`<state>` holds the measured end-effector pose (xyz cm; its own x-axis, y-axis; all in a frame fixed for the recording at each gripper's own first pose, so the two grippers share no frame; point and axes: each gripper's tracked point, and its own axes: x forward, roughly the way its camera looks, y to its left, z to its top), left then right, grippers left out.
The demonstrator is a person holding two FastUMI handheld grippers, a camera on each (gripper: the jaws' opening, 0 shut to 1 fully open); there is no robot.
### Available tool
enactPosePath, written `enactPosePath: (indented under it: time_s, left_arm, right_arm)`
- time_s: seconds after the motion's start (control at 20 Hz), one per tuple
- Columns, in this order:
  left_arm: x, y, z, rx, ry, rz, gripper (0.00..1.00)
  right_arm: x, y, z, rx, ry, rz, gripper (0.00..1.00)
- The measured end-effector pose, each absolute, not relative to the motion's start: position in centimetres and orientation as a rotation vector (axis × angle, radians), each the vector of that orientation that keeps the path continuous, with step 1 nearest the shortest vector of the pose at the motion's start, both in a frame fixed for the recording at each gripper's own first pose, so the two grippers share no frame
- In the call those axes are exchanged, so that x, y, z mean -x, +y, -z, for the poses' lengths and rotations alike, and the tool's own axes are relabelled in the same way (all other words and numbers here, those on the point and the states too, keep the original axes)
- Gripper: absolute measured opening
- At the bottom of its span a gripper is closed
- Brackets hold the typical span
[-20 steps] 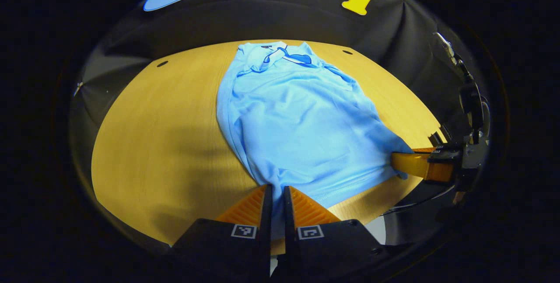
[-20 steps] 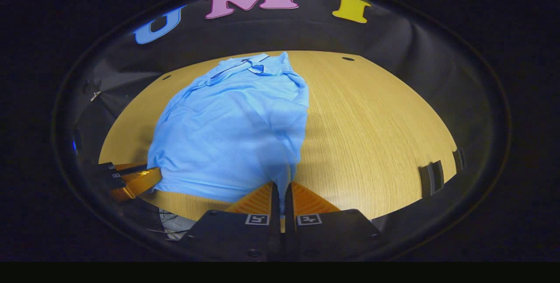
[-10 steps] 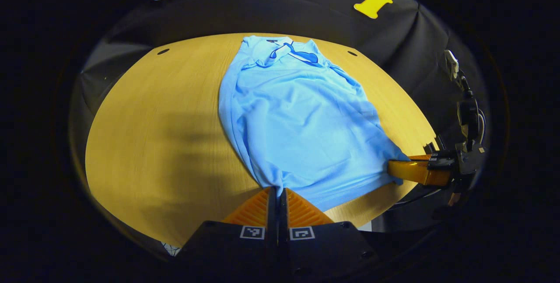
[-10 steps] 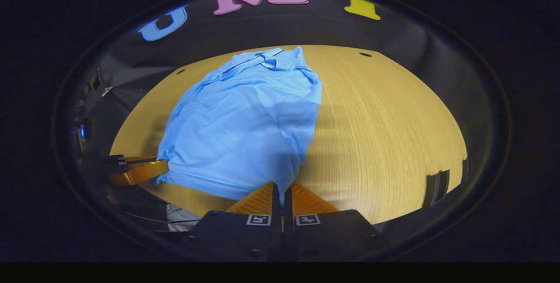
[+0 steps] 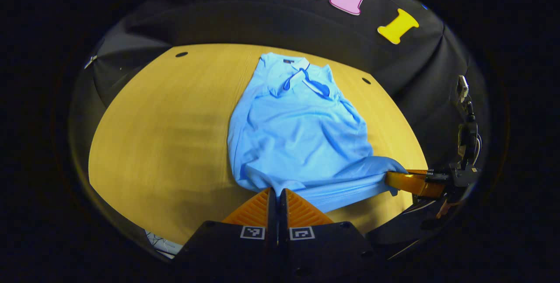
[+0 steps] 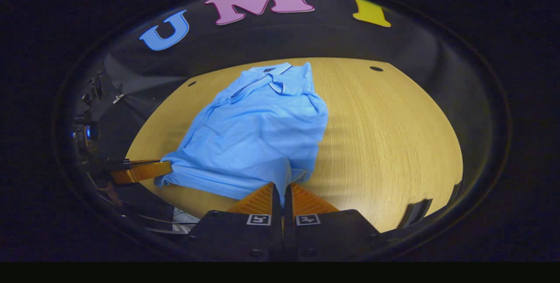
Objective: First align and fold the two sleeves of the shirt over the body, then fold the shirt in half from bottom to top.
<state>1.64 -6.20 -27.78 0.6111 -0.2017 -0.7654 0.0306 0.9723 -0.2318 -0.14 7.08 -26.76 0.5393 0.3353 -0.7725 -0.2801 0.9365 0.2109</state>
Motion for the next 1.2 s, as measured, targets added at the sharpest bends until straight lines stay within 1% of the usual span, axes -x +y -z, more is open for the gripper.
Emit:
enactPosePath:
  time_s: [0.2, 0.25, 0.5, 0.6, 0.7, 0.75, 0.8, 0.85, 0.95, 1.05, 1.1, 1.15, 1.2]
  left_arm:
    - [-6.0, -6.3, 23.2, 0.197, 0.82, 0.137, 0.06]
    - [-7.0, -6.2, 22.2, 0.204, 0.802, 0.133, 0.06]
    - [-13.1, -5.7, 19.0, 0.258, 0.728, 0.103, 0.06]
    - [-15.6, -5.3, 18.0, 0.258, 0.702, 0.096, 0.06]
    - [-18.2, -5.5, 17.5, 0.267, 0.684, 0.09, 0.06]
    - [-19.2, -5.3, 17.2, 0.265, 0.677, 0.087, 0.11]
    - [-20.4, -5.3, 16.9, 0.259, 0.666, 0.082, 0.11]
    - [-21.7, -5.2, 16.8, 0.258, 0.659, 0.081, 0.06]
    - [-24.1, -5.2, 16.6, 0.26, 0.647, 0.076, 0.06]
    - [-26.7, -5.2, 16.6, 0.276, 0.636, 0.073, 0.06]
    - [-27.9, -5.2, 16.7, 0.284, 0.628, 0.071, 0.06]
    - [-29.1, -5.0, 16.8, 0.289, 0.62, 0.068, 0.11]
    - [-30.4, -4.9, 17.2, 0.29, 0.617, 0.065, 0.06]
  right_arm:
    - [-5.0, 8.2, 23.4, -0.086, 0.852, -0.404, 0.06]
    - [-6.3, 8.6, 22.5, -0.093, 0.822, -0.419, 0.12]
    - [-12.7, 9.6, 20.1, -0.08, 0.729, -0.463, 0.12]
    - [-15.4, 10.1, 19.4, -0.072, 0.694, -0.476, 0.0]
    - [-18.0, 10.5, 18.6, -0.078, 0.657, -0.48, 0.05]
    - [-19.2, 10.9, 18.2, -0.089, 0.642, -0.482, 0.05]
    - [-20.4, 11.1, 18.0, -0.09, 0.63, -0.484, 0.06]
    - [-21.7, 11.1, 17.9, -0.085, 0.618, -0.484, 0.06]
    - [-23.9, 11.5, 17.8, -0.088, 0.6, -0.483, 0.06]
    - [-26.3, 11.8, 18.0, -0.088, 0.588, -0.473, 0.0]
    - [-27.3, 12.0, 18.1, -0.09, 0.578, -0.47, 0.0]
    - [-28.5, 12.2, 18.2, -0.092, 0.568, -0.464, 0.06]
    - [-29.7, 12.4, 18.5, -0.093, 0.562, -0.458, 0.06]
